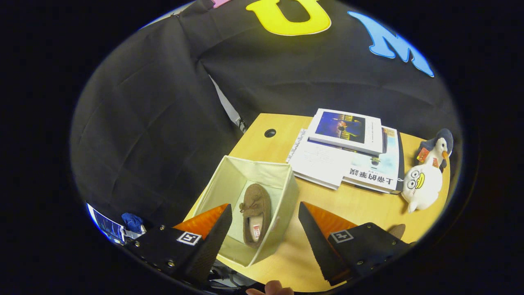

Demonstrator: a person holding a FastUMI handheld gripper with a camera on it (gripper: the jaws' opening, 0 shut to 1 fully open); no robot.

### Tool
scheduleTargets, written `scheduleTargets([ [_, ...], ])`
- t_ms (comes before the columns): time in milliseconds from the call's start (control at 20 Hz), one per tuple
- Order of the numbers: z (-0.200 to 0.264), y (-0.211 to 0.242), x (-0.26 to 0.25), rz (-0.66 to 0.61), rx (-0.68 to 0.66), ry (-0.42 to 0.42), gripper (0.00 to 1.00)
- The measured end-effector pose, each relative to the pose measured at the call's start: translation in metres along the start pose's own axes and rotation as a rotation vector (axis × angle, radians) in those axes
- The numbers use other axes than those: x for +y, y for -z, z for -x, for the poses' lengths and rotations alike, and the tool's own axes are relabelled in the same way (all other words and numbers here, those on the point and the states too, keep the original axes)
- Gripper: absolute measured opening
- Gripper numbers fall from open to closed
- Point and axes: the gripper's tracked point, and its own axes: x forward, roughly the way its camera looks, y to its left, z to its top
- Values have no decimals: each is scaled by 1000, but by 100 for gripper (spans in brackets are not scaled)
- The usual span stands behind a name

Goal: Open the storage box then place both shoes into the box .Put the left shoe in first, then the right shoe, with the right side of both shoes facing outward in a uniform manner.

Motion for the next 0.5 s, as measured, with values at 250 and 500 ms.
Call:
scheduleTargets([
  [250,28,2,-32,-14,-36,20,98],
  [500,54,13,-76,-51,-57,42,99],
])
